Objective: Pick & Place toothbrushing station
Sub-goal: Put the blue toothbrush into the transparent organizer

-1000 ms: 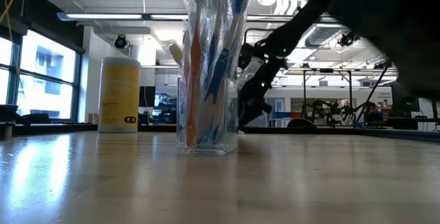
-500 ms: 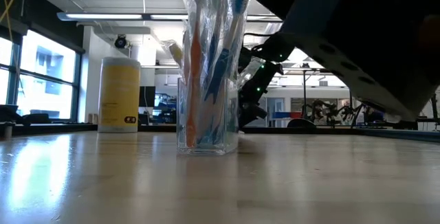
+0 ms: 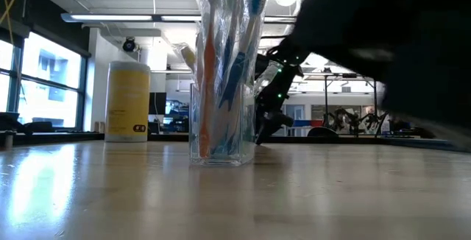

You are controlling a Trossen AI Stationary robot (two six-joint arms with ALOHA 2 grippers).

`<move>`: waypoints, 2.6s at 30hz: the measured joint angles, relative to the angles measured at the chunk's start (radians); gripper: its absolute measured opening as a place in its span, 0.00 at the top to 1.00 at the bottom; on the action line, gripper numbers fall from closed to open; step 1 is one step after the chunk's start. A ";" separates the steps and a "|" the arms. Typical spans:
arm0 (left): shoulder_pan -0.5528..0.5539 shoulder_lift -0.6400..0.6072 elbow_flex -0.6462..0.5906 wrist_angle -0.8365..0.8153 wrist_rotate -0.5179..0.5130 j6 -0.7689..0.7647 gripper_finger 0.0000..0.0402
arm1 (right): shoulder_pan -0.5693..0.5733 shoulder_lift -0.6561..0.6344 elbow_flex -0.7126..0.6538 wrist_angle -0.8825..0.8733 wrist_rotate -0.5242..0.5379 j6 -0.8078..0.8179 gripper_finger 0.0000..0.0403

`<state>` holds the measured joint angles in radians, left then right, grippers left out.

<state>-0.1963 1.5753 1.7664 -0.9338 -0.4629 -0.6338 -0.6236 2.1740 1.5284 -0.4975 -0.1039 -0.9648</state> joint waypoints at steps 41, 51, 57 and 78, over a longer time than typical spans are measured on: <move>0.000 0.025 -0.001 0.019 0.034 0.023 0.53 | -0.015 0.208 0.359 -0.296 -0.006 -0.007 0.50; 0.000 0.025 -0.001 0.019 0.057 -0.001 0.53 | -0.011 0.210 0.357 -0.368 0.012 0.030 0.89; 0.000 0.031 0.000 0.019 0.089 -0.007 0.53 | -0.007 0.210 0.356 -0.375 0.055 0.051 0.96; -0.014 0.034 0.000 0.009 0.089 0.106 0.53 | 0.063 -0.113 0.347 -0.547 0.212 0.316 0.97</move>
<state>-0.2099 1.6089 1.7668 -0.9245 -0.3738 -0.5278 -0.5610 2.0609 1.8757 -1.0446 0.1081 -0.6486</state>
